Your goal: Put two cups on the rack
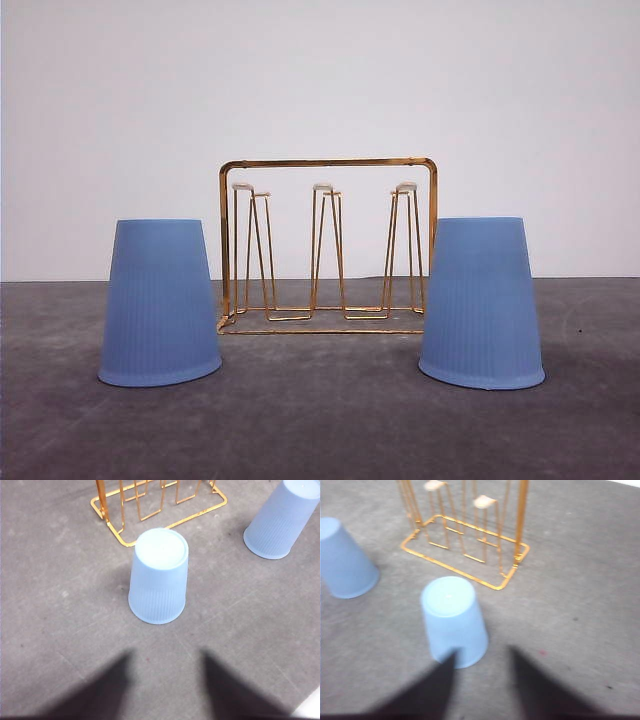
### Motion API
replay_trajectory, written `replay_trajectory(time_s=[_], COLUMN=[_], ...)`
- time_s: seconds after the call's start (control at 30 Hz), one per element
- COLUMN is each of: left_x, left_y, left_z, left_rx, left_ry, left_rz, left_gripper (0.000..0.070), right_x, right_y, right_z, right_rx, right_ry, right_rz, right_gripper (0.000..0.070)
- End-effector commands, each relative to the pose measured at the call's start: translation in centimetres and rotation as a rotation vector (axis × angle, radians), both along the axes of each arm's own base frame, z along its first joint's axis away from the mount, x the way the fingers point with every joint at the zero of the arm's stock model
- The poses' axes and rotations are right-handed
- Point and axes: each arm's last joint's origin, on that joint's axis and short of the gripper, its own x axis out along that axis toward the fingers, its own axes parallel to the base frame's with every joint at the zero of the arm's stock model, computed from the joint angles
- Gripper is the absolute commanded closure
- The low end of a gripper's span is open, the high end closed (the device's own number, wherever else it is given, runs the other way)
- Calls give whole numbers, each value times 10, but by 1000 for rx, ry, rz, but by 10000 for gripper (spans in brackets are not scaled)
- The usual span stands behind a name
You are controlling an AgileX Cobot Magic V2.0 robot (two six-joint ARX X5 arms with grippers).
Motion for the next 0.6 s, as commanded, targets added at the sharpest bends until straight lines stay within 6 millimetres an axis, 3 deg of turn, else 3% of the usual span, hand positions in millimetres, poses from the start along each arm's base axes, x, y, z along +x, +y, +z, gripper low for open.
replay_trajectory(time_s=[0.0, 0.17, 0.33, 0.5, 0.57], left_x=[1, 10, 33, 62, 71], left_y=[-2, -6, -17, -31, -37], left_z=[6, 9, 9, 1, -5], left_rx=[-25, -71, -107, -140, -137], left_ry=[-22, -35, -51, -3, 25], left_rz=[-27, -42, -36, -23, -26], left_gripper=[252, 253, 251, 123, 106], right_x=[0, 0, 0, 0, 0], right_y=[0, 0, 0, 0, 0], right_z=[4, 4, 4, 4, 4], right_rx=[-10, -9, -6, -4, -4], right_ry=[-27, -26, -25, -24, -24], right_rz=[4, 4, 2, 1, 1], right_gripper=[271, 272, 271, 272, 272])
